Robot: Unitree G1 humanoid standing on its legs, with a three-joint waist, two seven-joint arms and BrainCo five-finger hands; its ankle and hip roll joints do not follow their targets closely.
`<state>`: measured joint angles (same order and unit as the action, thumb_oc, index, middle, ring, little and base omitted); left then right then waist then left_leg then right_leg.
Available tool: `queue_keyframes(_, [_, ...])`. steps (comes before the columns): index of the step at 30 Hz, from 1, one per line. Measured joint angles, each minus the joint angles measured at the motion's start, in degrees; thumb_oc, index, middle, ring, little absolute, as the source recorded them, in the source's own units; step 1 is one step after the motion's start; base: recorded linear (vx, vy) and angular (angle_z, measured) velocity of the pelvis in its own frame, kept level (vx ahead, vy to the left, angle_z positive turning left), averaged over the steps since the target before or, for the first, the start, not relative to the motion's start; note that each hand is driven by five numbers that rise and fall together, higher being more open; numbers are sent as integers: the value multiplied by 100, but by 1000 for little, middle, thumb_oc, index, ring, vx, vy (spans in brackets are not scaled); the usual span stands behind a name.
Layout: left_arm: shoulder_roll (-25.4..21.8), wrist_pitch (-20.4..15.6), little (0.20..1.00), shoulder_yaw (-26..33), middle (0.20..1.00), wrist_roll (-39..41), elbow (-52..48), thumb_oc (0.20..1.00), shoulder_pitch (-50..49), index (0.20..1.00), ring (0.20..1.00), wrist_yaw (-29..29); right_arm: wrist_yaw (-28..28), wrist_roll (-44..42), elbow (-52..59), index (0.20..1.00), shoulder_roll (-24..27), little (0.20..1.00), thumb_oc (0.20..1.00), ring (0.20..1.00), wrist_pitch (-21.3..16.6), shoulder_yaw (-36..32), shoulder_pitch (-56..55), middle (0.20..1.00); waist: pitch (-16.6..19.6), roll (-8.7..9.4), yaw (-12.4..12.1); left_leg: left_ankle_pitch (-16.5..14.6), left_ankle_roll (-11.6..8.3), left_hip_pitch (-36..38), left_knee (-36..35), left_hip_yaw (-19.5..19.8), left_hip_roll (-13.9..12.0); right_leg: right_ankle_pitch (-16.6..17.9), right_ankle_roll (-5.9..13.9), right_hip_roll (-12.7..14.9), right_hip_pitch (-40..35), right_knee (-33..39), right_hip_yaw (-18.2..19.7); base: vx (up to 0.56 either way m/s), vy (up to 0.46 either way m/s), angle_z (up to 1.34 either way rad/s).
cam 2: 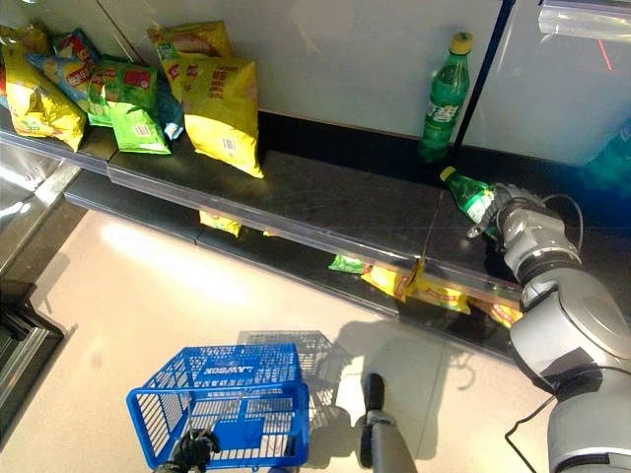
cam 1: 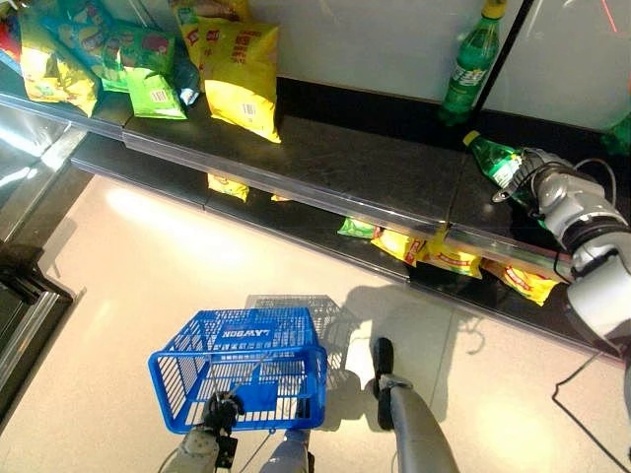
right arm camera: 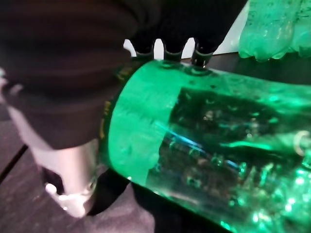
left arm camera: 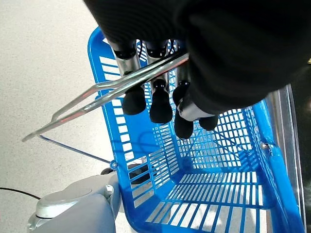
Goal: Pick up the snacks into the basket
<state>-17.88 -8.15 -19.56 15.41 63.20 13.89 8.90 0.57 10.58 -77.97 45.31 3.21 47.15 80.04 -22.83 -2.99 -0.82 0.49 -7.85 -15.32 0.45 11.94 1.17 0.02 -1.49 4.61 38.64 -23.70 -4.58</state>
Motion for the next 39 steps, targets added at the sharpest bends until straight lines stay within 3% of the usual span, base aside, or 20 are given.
queue_keyframes(1, [0, 0, 200, -2, 200, -1, 3, 200, 2, 200, 200, 0, 12, 0, 0, 426, -6, 426, 426, 426, -1, -53, -23, 426, 0, 0, -1, 0, 0, 0, 0, 0, -1, 0, 0, 0, 0, 2, 0, 0, 0, 0])
queue_keyframes(3, [-1, 0, 200, -3, 200, -2, 7, 200, 2, 200, 200, 0, 27, 1, -4, 200, -9, 200, 200, 200, 0, -107, -31, 200, 0, 0, 1, 0, 0, -1, 1, -3, 0, 1, 2, 0, 0, 4, 0, 0, 0, 0])
queue_keyframes(10, [-7, -1, 200, -12, 200, -5, 10, 200, 3, 200, 200, 10, 242, 96, -22, 200, -2, 200, 200, 200, 10, -149, 60, 200, -1, 1, -1, 0, 0, -28, -1, -5, -13, 1, 1, -20, 28, 10, 1, 0, 0, 0])
queue_keyframes(25, [-11, 9, 200, -7, 200, -21, 120, 200, 82, 200, 200, 19, 120, 9, 112, 200, 7, 200, 200, 200, 52, -158, 81, 200, -12, 0, 4, 1, 0, 3, -8, -3, -12, 2, 0, -16, 3, -33, 3, 0, 0, 0])
queue_keyframes(27, [-11, 8, 200, 23, 200, -43, 137, 200, 109, 200, 200, 13, 55, -770, 413, 200, 17, 200, 200, 200, 66, -672, -125, 200, -28, 16, 6, 0, 1, 63, -17, -3, -19, 2, 0, -20, -54, -29, 1, 0, 0, 0])
queue_keyframes(33, [-30, 9, 200, 64, 200, -106, 110, 200, 114, 200, 200, 11, 115, -4558, 1696, 200, -89, 200, 200, 200, -420, -2382, -1451, 200, -103, 92, 20, 0, 0, 342, -39, 33, -77, 1, 2, -33, -447, 148, -122, -5, 26, 7])
queue_keyframes(36, [-105, 31, 200, 117, 200, -110, -107, 200, 34, 200, 200, 14, 193, -5421, 2352, 200, -214, 200, 200, 200, -522, -2684, -1995, 200, -128, 124, 26, 4, 5, 407, -54, 56, -102, 32, 49, -60, -574, 255, -135, 16, 51, 7])
queue_keyframes(39, [-116, 32, 200, 243, 200, -114, -322, 200, -30, 200, 200, 11, 209, -5760, 3106, 200, -395, 200, 200, 200, -669, -3182, -2632, 200, -184, 134, 46, 11, 25, 528, -85, 51, -131, 80, 94, -94, -765, 395, -146, 9, 62, 2])
